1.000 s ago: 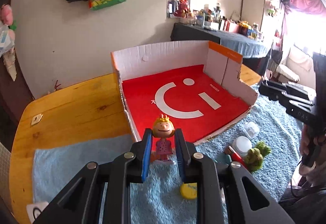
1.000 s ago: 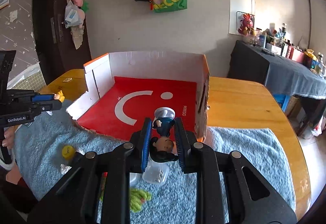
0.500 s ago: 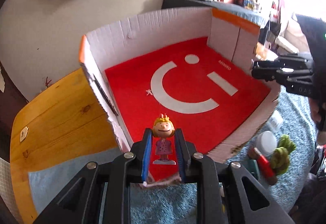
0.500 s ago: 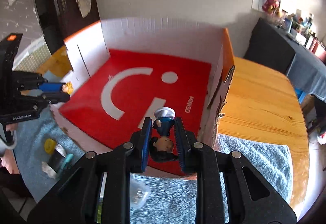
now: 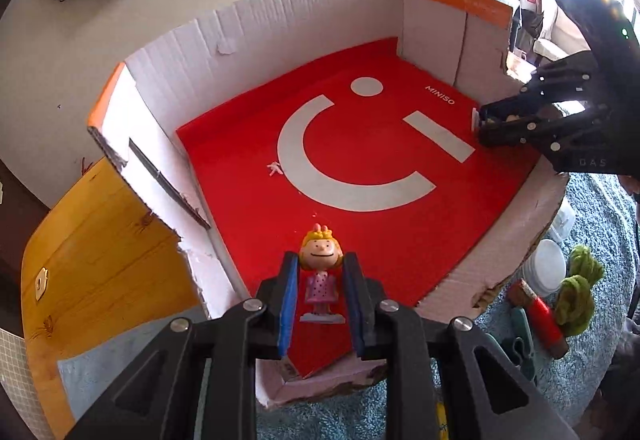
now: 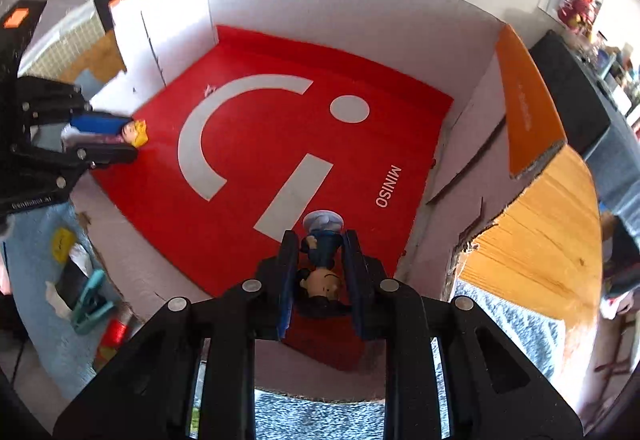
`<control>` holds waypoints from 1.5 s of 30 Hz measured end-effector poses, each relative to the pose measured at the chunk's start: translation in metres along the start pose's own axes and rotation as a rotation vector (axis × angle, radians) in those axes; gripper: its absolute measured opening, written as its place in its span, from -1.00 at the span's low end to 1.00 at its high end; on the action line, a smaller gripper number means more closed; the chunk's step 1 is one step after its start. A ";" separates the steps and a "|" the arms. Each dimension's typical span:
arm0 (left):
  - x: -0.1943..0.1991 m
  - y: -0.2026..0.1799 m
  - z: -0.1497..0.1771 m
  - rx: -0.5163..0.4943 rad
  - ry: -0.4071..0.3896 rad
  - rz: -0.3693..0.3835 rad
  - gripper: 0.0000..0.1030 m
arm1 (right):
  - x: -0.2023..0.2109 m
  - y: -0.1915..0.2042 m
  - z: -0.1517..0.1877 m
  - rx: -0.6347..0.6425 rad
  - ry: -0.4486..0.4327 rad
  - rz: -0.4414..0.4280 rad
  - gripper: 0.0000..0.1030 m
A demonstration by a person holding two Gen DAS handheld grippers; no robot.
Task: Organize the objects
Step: 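Carry both figurines over the red-lined box, lowering them inside, then open both tools to release the figurines into the box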
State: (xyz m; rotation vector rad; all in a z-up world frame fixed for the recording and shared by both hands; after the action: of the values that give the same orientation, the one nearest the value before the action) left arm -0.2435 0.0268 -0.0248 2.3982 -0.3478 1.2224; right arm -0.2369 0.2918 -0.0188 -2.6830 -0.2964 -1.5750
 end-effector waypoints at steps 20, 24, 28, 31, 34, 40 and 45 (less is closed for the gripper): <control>-0.002 -0.002 0.000 -0.055 0.052 0.030 -0.52 | 0.005 0.000 0.007 0.042 0.116 -0.002 -0.59; -0.002 -0.002 0.000 -0.054 0.050 0.028 -0.51 | 0.009 -0.002 0.009 0.038 0.113 -0.001 -0.58; -0.001 -0.002 0.000 -0.055 0.050 0.027 -0.50 | 0.014 -0.004 0.009 0.032 0.112 0.000 -0.58; -0.002 -0.001 -0.001 -0.053 0.049 0.025 -0.48 | 0.017 -0.006 0.009 0.031 0.111 0.000 -0.57; -0.002 -0.001 -0.002 -0.048 0.048 0.027 -0.48 | 0.019 -0.007 0.008 0.027 0.110 0.001 -0.57; -0.002 -0.001 -0.005 -0.027 0.040 0.047 -0.39 | 0.025 -0.010 0.008 0.019 0.105 0.005 -0.53; -0.001 -0.004 -0.007 -0.019 0.029 0.053 -0.26 | 0.033 -0.013 0.007 0.014 0.103 0.004 -0.48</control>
State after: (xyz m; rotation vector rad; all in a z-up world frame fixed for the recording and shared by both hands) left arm -0.2478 0.0333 -0.0231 2.3671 -0.4150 1.2700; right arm -0.2175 0.3105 0.0055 -2.5796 -0.2983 -1.6961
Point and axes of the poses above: each gripper's, at about its wrist camera, not at the fingertips, and x roughly against the way its jaws point, y to its left, z to its underside, the point moved 8 cm from there along -x, roughly the way its jaws point, and after that the axes turned 11 degrees about -z, right-handed, at the moved point
